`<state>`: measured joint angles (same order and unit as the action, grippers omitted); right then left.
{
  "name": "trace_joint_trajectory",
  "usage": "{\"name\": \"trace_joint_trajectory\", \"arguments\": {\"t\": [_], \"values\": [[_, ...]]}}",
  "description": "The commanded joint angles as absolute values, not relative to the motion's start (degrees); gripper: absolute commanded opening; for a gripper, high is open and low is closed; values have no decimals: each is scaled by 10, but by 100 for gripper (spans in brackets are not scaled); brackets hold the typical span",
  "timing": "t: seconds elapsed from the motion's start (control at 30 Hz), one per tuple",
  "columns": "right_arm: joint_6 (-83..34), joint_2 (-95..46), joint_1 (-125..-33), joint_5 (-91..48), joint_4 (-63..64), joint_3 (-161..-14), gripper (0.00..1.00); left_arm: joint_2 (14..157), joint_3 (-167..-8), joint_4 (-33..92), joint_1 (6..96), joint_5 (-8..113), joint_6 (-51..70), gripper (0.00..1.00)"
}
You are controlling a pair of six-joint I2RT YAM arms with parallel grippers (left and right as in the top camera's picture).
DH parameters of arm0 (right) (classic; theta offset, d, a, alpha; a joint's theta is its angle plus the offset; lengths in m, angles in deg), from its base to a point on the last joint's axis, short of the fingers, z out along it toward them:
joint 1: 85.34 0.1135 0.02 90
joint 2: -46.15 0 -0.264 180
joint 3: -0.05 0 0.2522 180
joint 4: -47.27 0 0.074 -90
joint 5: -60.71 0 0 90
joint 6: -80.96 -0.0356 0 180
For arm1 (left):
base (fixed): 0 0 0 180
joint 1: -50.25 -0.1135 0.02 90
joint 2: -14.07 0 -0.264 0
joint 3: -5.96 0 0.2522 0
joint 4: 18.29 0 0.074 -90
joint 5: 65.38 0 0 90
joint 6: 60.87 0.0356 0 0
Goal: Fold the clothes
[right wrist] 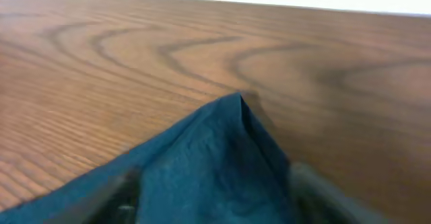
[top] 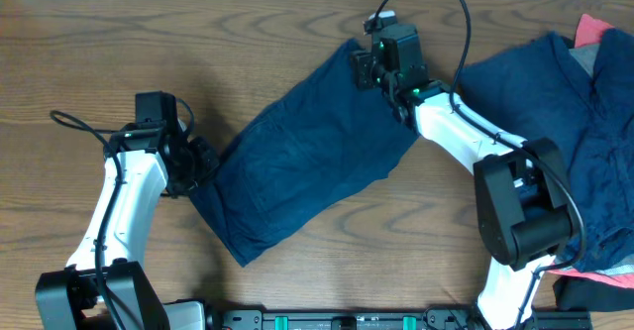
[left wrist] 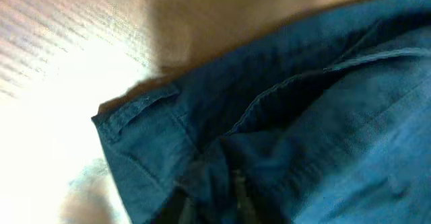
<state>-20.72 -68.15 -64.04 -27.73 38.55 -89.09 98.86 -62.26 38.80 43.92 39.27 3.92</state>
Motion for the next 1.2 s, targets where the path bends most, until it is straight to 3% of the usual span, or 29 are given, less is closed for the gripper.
{"name": "trace_joint_trajectory", "arguments": {"t": [0.0, 0.13, 0.27, 0.4, 0.43, 0.53, 0.73, 1.0, 1.17], "values": [[-210, -644, -655, -273, 384, -895, 73, 986, -632, 386, 438, 390, 36, 34], [-210, -585, -661, -273, 331, -895, 72, 986, -632, 414, 438, 390, 36, 41], [-201, -561, -662, -273, 226, -895, 64, 986, -632, 449, 438, 389, 36, 43], [-196, -579, -662, -274, 109, -894, 55, 986, -632, 500, 438, 382, 25, 66], [-196, -590, -662, -274, 85, -894, 53, 986, -632, 509, 438, 373, 24, 67], [-196, -628, -662, -273, 51, -894, 53, 986, -632, 520, 438, 342, 22, 86], [-197, -689, -662, -274, 37, -894, 56, 986, -631, 518, 439, 342, -4, 89], [-202, -708, -669, -296, -24, -894, 51, 994, -571, 455, 439, 343, -8, 89], [-292, -708, -679, -361, -124, -894, 49, 997, -526, 402, 439, 381, -10, 89]]}}
